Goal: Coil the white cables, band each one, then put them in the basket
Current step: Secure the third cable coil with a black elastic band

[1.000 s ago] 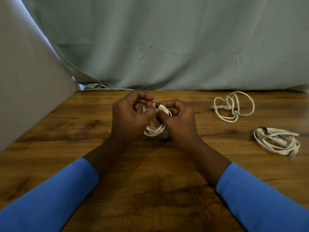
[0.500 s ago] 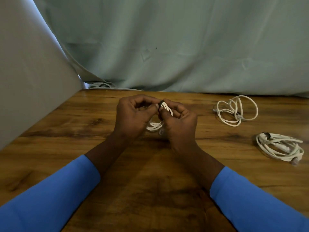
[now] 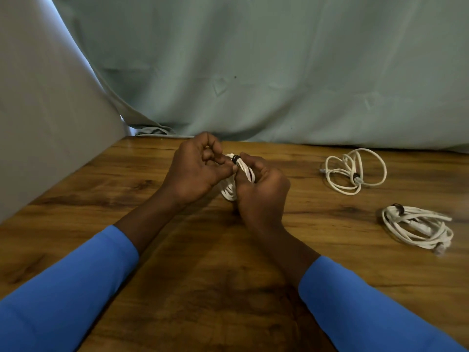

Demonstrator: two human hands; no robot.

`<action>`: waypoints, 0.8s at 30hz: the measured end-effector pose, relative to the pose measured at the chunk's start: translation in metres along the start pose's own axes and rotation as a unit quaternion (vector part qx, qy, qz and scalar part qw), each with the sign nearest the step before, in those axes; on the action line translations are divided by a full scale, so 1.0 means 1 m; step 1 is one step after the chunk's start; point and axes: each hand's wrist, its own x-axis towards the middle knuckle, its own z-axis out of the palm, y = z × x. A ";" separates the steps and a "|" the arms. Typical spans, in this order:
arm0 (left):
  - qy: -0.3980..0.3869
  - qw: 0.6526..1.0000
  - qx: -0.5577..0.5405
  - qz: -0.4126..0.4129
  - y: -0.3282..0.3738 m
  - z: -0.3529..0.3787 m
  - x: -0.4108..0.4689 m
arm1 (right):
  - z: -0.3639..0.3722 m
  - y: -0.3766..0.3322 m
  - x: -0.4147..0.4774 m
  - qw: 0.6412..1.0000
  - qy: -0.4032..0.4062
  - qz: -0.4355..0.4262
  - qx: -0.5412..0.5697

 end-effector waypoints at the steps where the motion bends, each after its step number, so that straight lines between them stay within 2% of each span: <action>1: -0.001 1.000 0.001 0.001 0.001 0.000 0.000 | -0.001 -0.001 0.000 1.000 -0.001 -0.012 -0.008; 9: 0.034 0.996 -0.067 -0.057 0.000 0.000 0.004 | -0.001 -0.005 -0.001 0.995 -0.012 -0.089 -0.040; 13: 0.058 0.986 -0.107 -0.110 0.001 -0.002 0.003 | 0.000 -0.002 -0.001 0.994 -0.051 -0.095 -0.022; 18: 0.067 0.977 -0.142 -0.146 0.000 -0.012 0.004 | 0.004 -0.003 -0.001 0.993 -0.081 -0.056 0.068; 24: 0.044 0.976 -0.157 -0.143 0.010 -0.012 0.001 | -0.002 0.000 0.007 0.964 -0.122 0.085 0.222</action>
